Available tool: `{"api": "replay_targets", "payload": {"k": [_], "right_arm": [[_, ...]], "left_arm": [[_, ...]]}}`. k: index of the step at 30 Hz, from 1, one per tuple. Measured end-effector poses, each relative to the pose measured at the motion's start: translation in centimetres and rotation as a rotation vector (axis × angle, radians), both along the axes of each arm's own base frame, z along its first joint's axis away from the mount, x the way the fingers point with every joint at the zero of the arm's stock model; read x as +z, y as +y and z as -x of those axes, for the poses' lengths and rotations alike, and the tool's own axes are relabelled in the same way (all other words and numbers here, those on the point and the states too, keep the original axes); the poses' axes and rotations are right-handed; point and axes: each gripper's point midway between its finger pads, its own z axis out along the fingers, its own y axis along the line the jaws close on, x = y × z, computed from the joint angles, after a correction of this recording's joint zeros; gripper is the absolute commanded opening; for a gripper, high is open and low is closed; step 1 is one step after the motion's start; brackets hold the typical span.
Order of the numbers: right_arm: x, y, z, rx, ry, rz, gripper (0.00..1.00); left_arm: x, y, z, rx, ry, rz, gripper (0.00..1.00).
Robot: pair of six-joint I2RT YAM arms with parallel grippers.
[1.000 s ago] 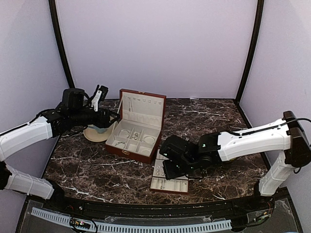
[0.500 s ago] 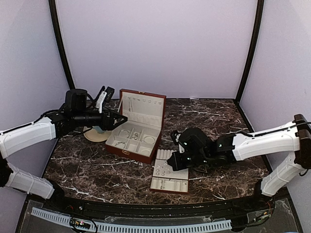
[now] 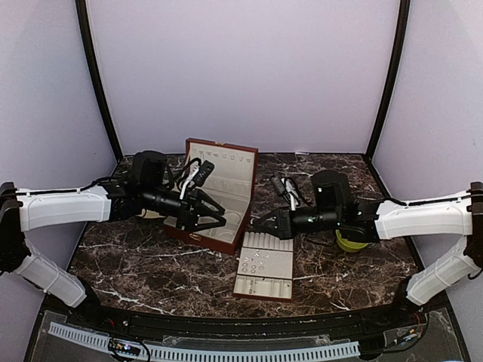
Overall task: Organize the mixed jewelry
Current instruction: Pass from the right arm to the left
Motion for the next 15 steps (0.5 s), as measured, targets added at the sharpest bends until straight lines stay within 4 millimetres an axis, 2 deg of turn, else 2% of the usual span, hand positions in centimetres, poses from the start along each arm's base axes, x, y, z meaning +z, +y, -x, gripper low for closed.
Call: {"api": "replay_targets", "payload": {"k": [5, 9, 13, 15], "right_arm": [[2.9, 0.7, 1.4, 0.159, 0.018, -0.083, 0.0], [5.4, 1.4, 3.0, 0.283, 0.022, -0.143, 0.0], [5.8, 1.5, 4.4, 0.372, 0.052, -0.163, 0.0], [5.6, 1.5, 4.9, 0.4, 0.074, -0.162, 0.0]], "left_arm": [[0.3, -1.4, 2.5, -0.103, -0.081, 0.014, 0.67], [0.9, -2.0, 3.6, -0.117, -0.235, 0.027, 0.69], [2.0, -2.2, 4.6, -0.109, -0.409, 0.059, 0.68], [2.4, -2.4, 4.8, -0.102, -0.477, 0.071, 0.64]]}}
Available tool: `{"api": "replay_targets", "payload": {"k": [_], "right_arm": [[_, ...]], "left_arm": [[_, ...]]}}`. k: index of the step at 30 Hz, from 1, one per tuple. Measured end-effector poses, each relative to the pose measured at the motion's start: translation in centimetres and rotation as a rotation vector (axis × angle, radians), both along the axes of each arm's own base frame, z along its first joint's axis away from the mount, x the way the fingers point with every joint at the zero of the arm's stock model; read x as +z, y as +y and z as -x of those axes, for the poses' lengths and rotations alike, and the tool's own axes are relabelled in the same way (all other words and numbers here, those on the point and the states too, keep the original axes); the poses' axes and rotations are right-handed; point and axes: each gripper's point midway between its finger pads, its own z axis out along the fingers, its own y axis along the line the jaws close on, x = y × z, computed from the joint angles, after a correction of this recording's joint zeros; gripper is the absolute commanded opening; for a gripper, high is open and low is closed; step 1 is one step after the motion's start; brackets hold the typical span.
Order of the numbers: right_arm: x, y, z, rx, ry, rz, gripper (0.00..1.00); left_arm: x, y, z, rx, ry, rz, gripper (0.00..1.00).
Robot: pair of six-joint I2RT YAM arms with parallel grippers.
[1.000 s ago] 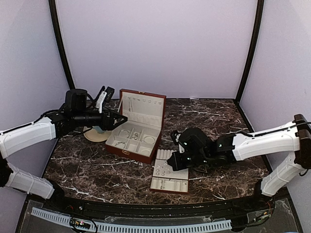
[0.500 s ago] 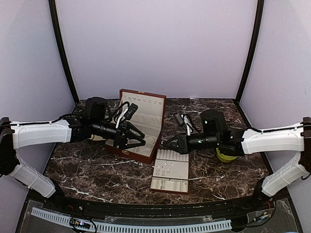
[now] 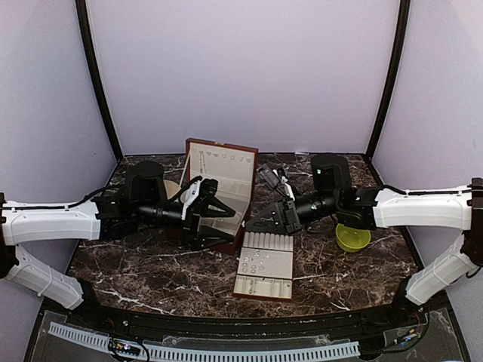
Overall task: Organize the mixed jewelry
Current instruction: Pass from the right arm to the left
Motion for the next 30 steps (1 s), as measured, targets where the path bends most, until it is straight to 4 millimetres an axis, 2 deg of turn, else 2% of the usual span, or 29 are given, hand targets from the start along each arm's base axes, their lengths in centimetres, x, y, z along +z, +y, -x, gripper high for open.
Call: {"api": "replay_targets", "payload": {"k": [7, 14, 25, 30], "right_arm": [[0.4, -0.1, 0.9, 0.052, 0.039, -0.014, 0.0], [0.2, 0.0, 1.2, 0.078, 0.064, -0.015, 0.0], [-0.3, 0.2, 1.5, 0.096, 0.098, -0.004, 0.0], [-0.3, 0.1, 1.5, 0.098, 0.104, -0.003, 0.0]], "left_arm": [[0.7, -1.0, 0.4, 0.004, -0.147, 0.02, 0.49], [0.8, -1.4, 0.4, 0.007, -0.192, 0.027, 0.37], [0.6, -1.7, 0.8, -0.009, -0.197, 0.025, 0.31], [0.6, -1.7, 0.9, -0.015, -0.195, 0.025, 0.33]]}}
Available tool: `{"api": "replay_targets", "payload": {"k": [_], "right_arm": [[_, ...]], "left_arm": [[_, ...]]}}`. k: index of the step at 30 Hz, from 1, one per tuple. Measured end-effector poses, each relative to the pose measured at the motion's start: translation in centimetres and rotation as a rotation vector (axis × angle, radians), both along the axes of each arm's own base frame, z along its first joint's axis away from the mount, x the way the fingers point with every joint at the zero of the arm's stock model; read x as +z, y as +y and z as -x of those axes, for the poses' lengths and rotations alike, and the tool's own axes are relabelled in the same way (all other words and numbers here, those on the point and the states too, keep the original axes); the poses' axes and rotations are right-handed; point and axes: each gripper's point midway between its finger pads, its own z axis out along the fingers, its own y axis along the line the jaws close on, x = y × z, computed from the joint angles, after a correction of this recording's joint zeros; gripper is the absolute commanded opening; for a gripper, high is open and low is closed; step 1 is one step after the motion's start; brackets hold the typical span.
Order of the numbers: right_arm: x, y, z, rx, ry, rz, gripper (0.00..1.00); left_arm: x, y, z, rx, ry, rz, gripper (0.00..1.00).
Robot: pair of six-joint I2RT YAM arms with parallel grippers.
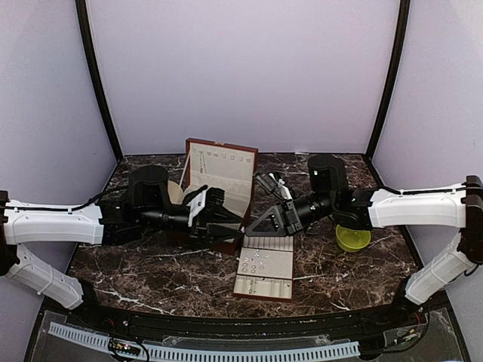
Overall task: Organize the mixed jewelry
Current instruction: Pass from the right arm to the left
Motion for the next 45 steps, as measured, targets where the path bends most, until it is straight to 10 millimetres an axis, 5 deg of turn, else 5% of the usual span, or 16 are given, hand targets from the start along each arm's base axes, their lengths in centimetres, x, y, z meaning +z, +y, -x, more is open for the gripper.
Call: {"api": "replay_targets", "payload": {"k": [8, 18, 39, 45], "right_arm": [[0.02, 0.16, -0.08, 0.0, 0.002, -0.006, 0.0], [0.23, 0.22, -0.13, -0.001, 0.001, -0.014, 0.0], [0.14, 0.22, -0.06, 0.003, 0.011, -0.01, 0.0], [-0.16, 0.21, -0.28, -0.014, 0.009, -0.011, 0.34]], "left_arm": [[-0.3, -0.27, 0.49, -0.019, 0.006, -0.005, 0.38], [-0.29, -0.35, 0.72, -0.028, 0.007, -0.004, 0.23], [-0.29, -0.34, 0.71, -0.027, 0.008, -0.004, 0.14], [-0.36, -0.37, 0.64, -0.021, 0.024, -0.005, 0.14]]}}
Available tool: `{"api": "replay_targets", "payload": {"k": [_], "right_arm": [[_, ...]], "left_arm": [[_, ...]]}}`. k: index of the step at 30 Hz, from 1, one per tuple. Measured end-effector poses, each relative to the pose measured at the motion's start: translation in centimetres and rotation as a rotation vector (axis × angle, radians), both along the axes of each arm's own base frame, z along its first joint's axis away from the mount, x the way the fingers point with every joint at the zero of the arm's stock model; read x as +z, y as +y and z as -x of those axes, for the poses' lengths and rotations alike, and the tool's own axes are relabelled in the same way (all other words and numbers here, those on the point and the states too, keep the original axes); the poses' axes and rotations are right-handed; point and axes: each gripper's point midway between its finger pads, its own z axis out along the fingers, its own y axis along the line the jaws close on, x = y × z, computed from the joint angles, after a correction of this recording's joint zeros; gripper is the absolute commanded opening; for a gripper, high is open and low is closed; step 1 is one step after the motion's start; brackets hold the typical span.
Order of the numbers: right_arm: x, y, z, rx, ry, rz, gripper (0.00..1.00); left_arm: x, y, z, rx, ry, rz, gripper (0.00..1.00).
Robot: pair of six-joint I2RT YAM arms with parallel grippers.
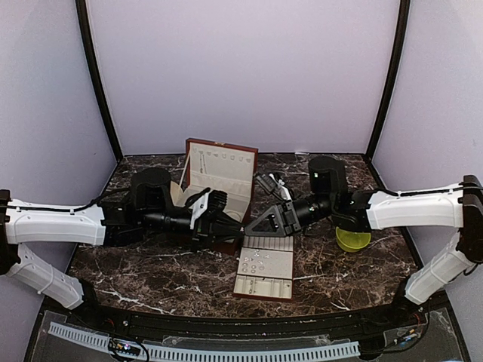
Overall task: Organize the mixed jewelry
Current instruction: Pass from the right arm to the left
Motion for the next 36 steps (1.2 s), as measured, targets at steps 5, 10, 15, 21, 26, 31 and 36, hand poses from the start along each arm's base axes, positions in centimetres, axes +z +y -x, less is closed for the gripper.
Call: {"api": "replay_targets", "payload": {"k": [5, 10, 15, 21, 26, 31, 36], "right_arm": [[-0.8, -0.2, -0.6, -0.038, -0.007, -0.005, 0.46], [-1.4, -1.5, -2.1, -0.106, -0.014, -0.009, 0.53], [-0.8, -3.7, -4.3, -0.212, -0.047, -0.038, 0.54], [0.4, -6.3, -6.1, -0.331, -0.106, -0.075, 0.54], [0.5, -7.2, -7.2, -0.409, -0.159, -0.067, 0.54], [0.3, -7.8, -7.8, -0.461, -0.199, -0.048, 0.54], [-0.6, -8.6, -7.8, -0.499, -0.22, -0.025, 0.54]], "left_arm": [[-0.1, -0.1, -0.3, 0.022, 0.024, 0.007, 0.14], [-0.8, -0.1, -0.7, 0.055, 0.072, -0.006, 0.14], [-1.9, 0.2, -1.0, 0.098, 0.133, -0.032, 0.14], [-3.4, 0.7, -1.5, 0.16, 0.233, -0.087, 0.14], [-5.3, 1.3, -1.2, 0.2, 0.353, -0.16, 0.14], [-6.7, 1.6, -0.7, 0.225, 0.458, -0.241, 0.14], [-7.9, 0.6, -0.5, 0.23, 0.55, -0.351, 0.14]]}}
